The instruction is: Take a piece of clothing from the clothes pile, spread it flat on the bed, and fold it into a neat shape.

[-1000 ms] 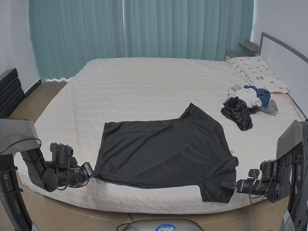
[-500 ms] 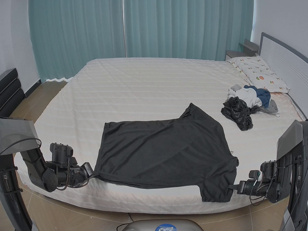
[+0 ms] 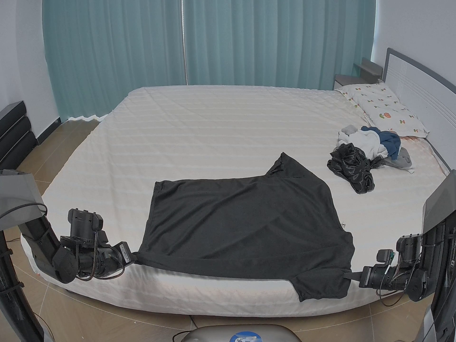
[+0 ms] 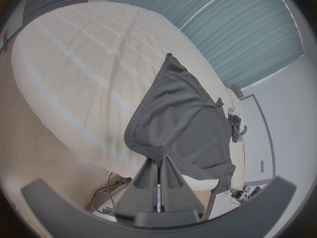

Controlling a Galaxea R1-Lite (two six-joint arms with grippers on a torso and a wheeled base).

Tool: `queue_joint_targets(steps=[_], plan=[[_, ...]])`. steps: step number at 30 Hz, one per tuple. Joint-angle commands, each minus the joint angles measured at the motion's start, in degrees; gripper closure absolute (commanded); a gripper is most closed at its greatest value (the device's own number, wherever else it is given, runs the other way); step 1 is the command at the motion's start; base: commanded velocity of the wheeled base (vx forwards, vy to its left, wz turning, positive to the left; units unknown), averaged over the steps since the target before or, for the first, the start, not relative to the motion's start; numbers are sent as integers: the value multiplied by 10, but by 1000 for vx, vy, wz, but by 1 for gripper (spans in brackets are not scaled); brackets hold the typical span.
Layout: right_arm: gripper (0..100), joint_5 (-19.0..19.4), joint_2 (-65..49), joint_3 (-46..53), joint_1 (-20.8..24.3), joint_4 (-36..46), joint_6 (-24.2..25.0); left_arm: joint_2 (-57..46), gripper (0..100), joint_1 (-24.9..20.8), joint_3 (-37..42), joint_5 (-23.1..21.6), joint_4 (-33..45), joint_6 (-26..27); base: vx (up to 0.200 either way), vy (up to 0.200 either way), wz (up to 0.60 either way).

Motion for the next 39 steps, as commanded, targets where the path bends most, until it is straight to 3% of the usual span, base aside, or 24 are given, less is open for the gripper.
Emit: queue_joint_targets(steps=[1, 13, 20, 39], plan=[[100, -6, -29, 19, 0, 20, 0, -26, 100, -8, 10, 42, 31, 23, 0, 0, 0], [100, -12, -110, 19, -2, 151, -16, -40, 100, -15, 73, 56, 28, 25, 0, 0, 0], [100, -11, -166, 19, -5, 265, -66, -40, 100, -17, 91, 58, 28, 27, 0, 0, 0], [100, -11, -277, 19, -5, 431, -120, -84, 100, -27, 178, 66, 26, 78, 0, 0, 0]])
